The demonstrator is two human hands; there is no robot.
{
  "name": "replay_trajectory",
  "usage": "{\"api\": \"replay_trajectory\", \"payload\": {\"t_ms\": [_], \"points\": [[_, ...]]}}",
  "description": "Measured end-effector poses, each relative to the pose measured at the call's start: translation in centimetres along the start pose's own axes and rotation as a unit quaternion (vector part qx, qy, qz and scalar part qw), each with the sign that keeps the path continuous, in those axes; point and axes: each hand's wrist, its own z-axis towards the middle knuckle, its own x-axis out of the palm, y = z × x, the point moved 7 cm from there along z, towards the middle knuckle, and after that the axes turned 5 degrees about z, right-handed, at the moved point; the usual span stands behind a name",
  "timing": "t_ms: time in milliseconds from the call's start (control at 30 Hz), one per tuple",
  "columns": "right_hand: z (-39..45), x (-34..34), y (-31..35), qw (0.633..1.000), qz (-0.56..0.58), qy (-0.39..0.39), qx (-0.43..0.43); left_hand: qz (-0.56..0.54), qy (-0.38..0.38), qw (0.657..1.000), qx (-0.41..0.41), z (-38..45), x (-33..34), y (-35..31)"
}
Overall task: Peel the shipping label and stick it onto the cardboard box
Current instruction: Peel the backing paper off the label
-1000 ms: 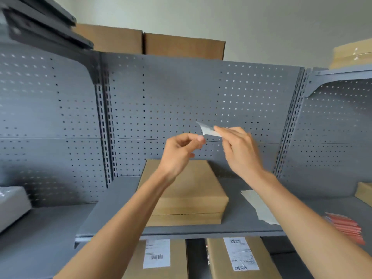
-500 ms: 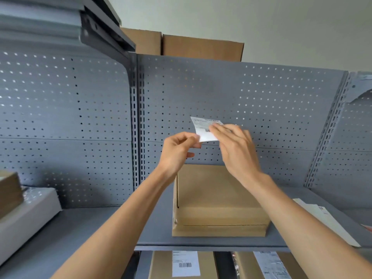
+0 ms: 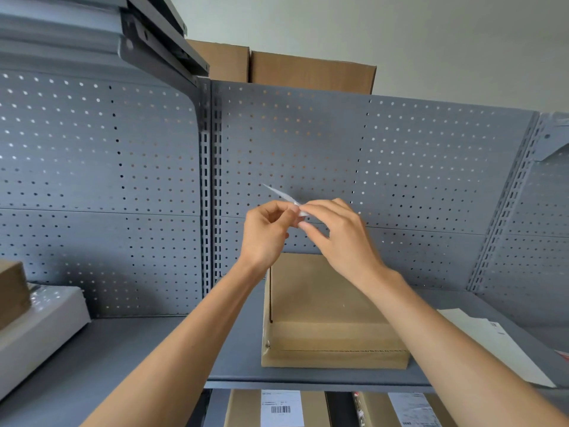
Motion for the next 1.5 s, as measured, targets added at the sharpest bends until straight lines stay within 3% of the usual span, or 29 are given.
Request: {"api": "replay_trajectory", "payload": {"t_ms": [267, 767, 1167, 1500], "points": [[-0.4, -0.4, -1.9, 0.994, 0.087, -0.018, 0.069, -0.022, 0.027, 0.999, -0.004, -0.5, 1.4, 0.2], [-1.0, -1.3, -2.2, 0.991, 0.1, -0.033, 0.08, -0.009, 0.027, 0.999, 0.014, -0.8, 2.5, 0.0], [-1.3, -1.4, -3.2, 0.971, 0.159, -0.037, 0.173, 0.086, 0.046, 0.993, 0.071, -0.7, 2.6, 0.5], [-0.7, -2.9, -4.6, 0.958, 0.126, -0.095, 0.241, 0.138, 0.035, 0.988, 0.052, -0.1, 1.6, 0.9]]}}
